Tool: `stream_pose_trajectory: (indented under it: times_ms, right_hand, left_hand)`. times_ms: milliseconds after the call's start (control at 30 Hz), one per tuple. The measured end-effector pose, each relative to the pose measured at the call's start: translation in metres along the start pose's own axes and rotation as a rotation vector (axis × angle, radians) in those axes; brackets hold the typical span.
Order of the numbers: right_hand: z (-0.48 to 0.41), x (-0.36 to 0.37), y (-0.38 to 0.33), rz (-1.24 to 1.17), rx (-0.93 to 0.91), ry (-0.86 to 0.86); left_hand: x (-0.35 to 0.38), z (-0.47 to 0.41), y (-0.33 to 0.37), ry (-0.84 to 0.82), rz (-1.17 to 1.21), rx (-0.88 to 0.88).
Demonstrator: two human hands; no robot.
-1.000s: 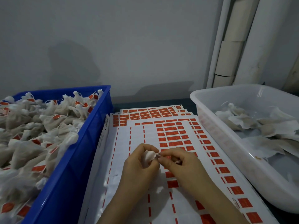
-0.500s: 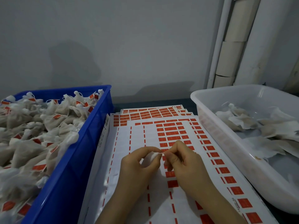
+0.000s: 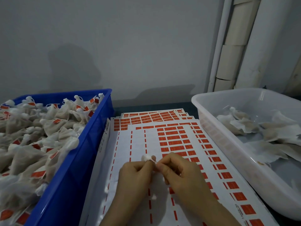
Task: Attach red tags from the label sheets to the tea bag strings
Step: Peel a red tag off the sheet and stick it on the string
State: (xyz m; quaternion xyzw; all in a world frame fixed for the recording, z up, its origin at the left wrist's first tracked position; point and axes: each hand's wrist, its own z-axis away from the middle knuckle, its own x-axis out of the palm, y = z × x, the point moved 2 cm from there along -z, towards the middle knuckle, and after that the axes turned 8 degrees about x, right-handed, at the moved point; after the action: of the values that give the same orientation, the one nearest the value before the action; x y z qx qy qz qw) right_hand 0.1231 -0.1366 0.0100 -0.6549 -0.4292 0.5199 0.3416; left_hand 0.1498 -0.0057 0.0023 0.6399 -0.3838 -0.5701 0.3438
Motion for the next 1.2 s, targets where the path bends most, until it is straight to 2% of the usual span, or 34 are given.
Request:
stream_pose_trajectory:
  times_ms: [100,133,300,467,600,700,767,900,1000,1100,1200]
  right_hand:
    - [-0.001,0.000,0.001,0.052,0.004,-0.022]
    - [-0.001,0.000,0.001,0.053,0.008,-0.024]
    - [0.001,0.003,0.004,0.144,-0.054,-0.049]
    - [0.002,0.006,0.006,0.207,-0.117,-0.087]
    - [0.003,0.008,0.005,0.245,-0.120,-0.078]
    - [0.002,0.007,0.005,0.298,-0.122,-0.053]
    - [0.001,0.007,0.004,0.368,-0.144,-0.020]
    - [0.000,0.005,0.000,0.486,-0.270,0.230]
    - [0.001,0.005,-0.004,0.461,-0.269,0.237]
    - [0.000,0.006,-0.004,0.412,-0.257,0.187]
    - [-0.002,0.003,-0.004,0.357,-0.121,0.165]
  left_hand:
    - [-0.001,-0.009,0.005,-0.120,0.374,-0.321]
    - [-0.003,-0.009,0.005,-0.134,0.465,-0.367]
    - [-0.004,-0.008,-0.002,-0.029,0.482,-0.279]
    - [-0.004,-0.003,0.001,-0.138,0.501,-0.152]
    - [-0.003,-0.003,-0.004,0.052,0.289,-0.082]
    - [-0.007,-0.005,-0.005,0.087,0.107,0.075]
    - [-0.008,-0.006,-0.003,0.087,0.031,0.176]
    - [-0.006,-0.002,0.000,0.075,-0.101,0.339]
    - [-0.007,0.000,0.004,0.123,-0.135,0.433]
    - [-0.010,-0.001,0.002,0.245,-0.098,0.381]
    - [-0.012,-0.003,-0.003,0.299,-0.041,0.235]
